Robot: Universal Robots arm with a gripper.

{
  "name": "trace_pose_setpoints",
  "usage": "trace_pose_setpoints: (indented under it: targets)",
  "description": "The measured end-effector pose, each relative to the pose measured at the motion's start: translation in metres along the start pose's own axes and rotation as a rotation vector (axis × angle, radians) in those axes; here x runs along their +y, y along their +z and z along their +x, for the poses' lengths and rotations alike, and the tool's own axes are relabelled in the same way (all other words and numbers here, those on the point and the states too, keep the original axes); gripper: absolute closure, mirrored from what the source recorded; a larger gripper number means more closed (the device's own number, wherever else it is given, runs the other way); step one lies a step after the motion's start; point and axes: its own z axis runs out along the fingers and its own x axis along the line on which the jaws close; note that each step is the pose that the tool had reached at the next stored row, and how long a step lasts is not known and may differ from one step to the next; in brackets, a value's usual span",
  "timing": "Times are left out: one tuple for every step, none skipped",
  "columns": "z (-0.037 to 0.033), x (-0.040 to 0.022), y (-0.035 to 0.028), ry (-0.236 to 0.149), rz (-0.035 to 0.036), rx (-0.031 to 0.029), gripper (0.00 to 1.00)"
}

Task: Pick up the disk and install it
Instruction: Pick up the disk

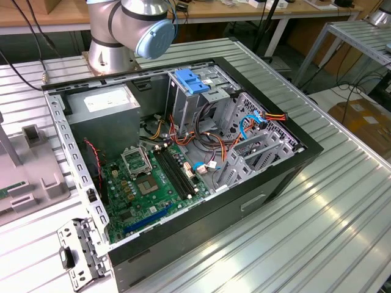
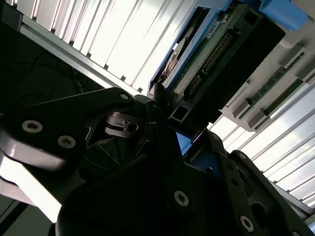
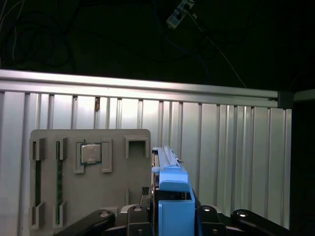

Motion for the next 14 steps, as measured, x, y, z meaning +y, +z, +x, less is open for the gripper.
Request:
trace_pose_setpoints:
  targets:
    - [0.0000,0.0000,-0.0002,0.000,-0.0001,0.0000,0.63]
    - [-0.0001,0.0000,-0.0005,0.000,-0.0001,-0.0001,0.63]
    - [-0.0001,0.0000,-0.0007,0.000,0.0000,-0.0001,0.63]
    - [-0.0001,0.0000,-0.0009,0.000,0.0000,-0.0003,0.63]
    - [-0.0002,0.0000,-0.0011,0.000,0.0000,-0.0003,0.63]
    - [-0.0002,0.0000,-0.0012,0.000,0.0000,-0.0004,0.63]
    - [-0.0002,0.0001,-0.0015,0.000,0.0000,-0.0004,0.63]
    - [-0.0003,0.0001,-0.0018,0.000,-0.0001,-0.0006,0.63]
    - [-0.0003,0.0001,-0.0022,0.000,-0.0001,-0.0007,0.63]
    - [-0.0004,0.0001,-0.0026,0.000,-0.0001,-0.0009,0.63]
    - [-0.0004,0.0001,-0.0029,0.000,-0.0001,-0.0011,0.63]
    - [-0.0005,0.0001,-0.0034,0.000,0.0000,-0.0012,0.63]
    - [-0.0006,0.0001,-0.0038,0.000,-0.0001,-0.0013,0.63]
    - [-0.0006,0.0002,-0.0042,0.000,0.0000,-0.0014,0.63]
